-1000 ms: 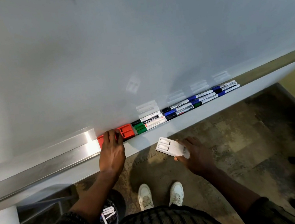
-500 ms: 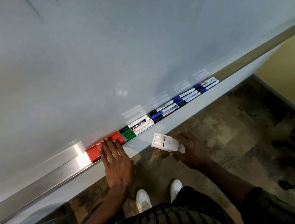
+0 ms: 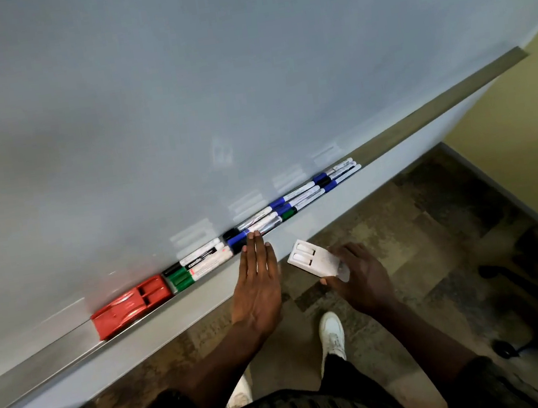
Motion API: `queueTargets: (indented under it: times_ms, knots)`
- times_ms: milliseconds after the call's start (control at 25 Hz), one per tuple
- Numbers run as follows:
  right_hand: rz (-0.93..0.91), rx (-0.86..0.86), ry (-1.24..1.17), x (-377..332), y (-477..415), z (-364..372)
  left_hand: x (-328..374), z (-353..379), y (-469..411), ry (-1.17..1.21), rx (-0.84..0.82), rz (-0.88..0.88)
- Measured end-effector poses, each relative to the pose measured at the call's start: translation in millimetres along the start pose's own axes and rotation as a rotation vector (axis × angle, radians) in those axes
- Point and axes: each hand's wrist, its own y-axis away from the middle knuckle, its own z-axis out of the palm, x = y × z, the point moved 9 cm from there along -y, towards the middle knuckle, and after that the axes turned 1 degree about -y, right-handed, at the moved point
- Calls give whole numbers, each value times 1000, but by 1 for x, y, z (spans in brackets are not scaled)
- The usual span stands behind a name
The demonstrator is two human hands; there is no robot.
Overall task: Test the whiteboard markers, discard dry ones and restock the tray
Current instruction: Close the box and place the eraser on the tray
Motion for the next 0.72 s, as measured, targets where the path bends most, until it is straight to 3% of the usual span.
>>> queueTargets:
  times_ms: [360, 720]
  knots:
    - [-71, -58, 37, 152, -102, -55, 73, 26, -131, -33, -67, -96]
    - [-161, -113, 143, 229, -230, -103, 90, 43, -147, -61, -61, -235]
